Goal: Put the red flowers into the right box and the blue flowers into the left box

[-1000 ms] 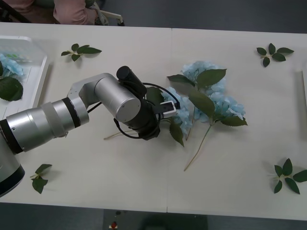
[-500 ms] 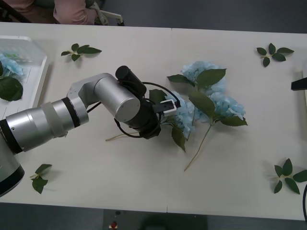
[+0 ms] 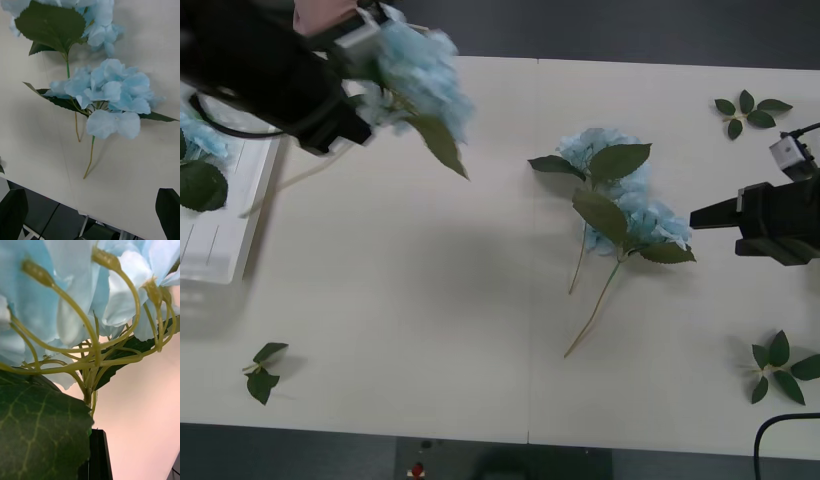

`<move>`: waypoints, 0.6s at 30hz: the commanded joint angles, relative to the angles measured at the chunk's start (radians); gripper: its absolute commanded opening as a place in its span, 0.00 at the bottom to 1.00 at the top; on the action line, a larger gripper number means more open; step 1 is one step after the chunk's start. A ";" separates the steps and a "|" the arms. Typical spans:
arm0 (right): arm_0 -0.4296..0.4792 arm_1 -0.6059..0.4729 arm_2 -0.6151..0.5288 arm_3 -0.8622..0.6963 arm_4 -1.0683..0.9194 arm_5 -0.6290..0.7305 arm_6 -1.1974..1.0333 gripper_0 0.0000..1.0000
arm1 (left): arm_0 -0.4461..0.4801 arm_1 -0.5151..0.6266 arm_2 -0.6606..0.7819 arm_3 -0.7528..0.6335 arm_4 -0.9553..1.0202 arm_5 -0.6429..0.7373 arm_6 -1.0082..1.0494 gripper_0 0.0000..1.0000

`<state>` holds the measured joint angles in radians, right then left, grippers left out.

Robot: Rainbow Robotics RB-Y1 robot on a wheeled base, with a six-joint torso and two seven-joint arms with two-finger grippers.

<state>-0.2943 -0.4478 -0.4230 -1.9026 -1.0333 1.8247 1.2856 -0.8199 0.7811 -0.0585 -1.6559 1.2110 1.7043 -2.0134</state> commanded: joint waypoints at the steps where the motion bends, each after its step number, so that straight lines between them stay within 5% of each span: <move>1: 0.020 0.051 0.070 -0.087 0.062 -0.033 -0.108 0.99 | 0.088 0.121 0.091 0.001 -0.111 0.055 -0.044 0.00; 8: 0.044 0.084 0.204 -0.099 0.211 -0.102 -0.141 0.99 | 0.240 0.165 0.256 0.130 -0.366 0.023 -0.105 0.00; 18: 0.073 0.095 0.389 -0.096 0.410 -0.205 -0.215 0.99 | 0.337 0.193 0.325 0.354 -0.608 -0.302 -0.211 0.00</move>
<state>-0.2145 -0.3570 -0.0429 -1.9745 -0.6555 1.6259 1.1091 -0.4595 0.9449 0.2711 -1.3498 0.6340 1.4667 -2.1789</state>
